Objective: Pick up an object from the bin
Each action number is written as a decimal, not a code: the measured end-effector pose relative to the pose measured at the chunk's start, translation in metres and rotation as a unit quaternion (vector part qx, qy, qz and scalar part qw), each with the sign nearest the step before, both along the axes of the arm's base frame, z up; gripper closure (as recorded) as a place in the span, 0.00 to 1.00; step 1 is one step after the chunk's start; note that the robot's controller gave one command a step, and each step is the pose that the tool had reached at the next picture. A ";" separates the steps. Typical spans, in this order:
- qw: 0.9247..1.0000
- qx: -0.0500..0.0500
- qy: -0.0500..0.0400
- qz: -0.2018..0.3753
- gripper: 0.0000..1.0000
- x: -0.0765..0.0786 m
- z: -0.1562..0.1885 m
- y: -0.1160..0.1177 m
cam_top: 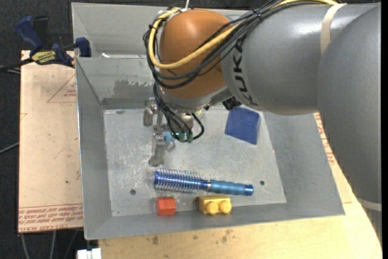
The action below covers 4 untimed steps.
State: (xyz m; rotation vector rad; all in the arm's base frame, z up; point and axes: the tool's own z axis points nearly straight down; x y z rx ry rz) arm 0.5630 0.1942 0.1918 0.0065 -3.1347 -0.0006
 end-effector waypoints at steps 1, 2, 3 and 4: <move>1.000 0.000 0.001 0.004 0.00 -0.058 -0.124 -0.070; 0.997 0.000 -0.006 0.076 0.00 -0.045 -0.091 -0.121; 0.998 0.002 -0.004 0.067 0.00 -0.050 -0.092 -0.086; 1.000 0.000 -0.002 -0.011 0.00 -0.057 -0.123 -0.077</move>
Offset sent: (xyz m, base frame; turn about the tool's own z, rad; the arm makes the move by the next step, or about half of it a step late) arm -0.0564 -0.0695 -0.1218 -0.0117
